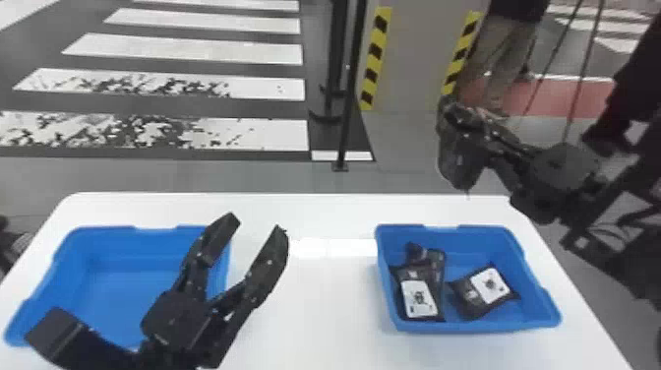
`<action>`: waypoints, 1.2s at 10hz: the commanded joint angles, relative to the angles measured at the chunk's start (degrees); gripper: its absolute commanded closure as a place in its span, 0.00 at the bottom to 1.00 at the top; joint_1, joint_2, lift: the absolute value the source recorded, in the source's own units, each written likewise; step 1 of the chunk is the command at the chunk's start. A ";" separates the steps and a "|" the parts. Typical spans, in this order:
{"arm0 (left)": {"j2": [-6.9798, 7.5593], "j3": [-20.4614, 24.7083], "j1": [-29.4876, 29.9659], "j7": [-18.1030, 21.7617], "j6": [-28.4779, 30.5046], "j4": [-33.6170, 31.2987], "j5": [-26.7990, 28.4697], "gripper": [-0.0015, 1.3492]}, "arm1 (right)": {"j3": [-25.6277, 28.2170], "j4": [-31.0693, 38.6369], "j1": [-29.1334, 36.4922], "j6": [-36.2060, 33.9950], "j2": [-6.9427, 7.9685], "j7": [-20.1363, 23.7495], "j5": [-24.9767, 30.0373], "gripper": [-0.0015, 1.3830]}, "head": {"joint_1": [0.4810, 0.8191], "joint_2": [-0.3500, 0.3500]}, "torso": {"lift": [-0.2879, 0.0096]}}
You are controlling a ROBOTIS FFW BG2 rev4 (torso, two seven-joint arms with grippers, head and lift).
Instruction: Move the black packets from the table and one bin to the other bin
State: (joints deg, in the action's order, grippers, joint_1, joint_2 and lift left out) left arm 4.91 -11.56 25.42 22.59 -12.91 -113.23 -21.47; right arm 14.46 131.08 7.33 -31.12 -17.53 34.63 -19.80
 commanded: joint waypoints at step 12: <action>-0.34 -0.55 0.45 -0.97 -3.13 1.22 -0.23 0.10 | 5.08 -36.65 -4.80 5.95 -0.57 -0.53 7.23 0.49 | 0.63 0.01 | 0.60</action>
State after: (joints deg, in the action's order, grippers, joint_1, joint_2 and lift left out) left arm 4.56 -12.14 25.87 21.62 -16.04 -112.00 -21.71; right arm 19.57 94.85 2.34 -25.29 -18.17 34.09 -12.39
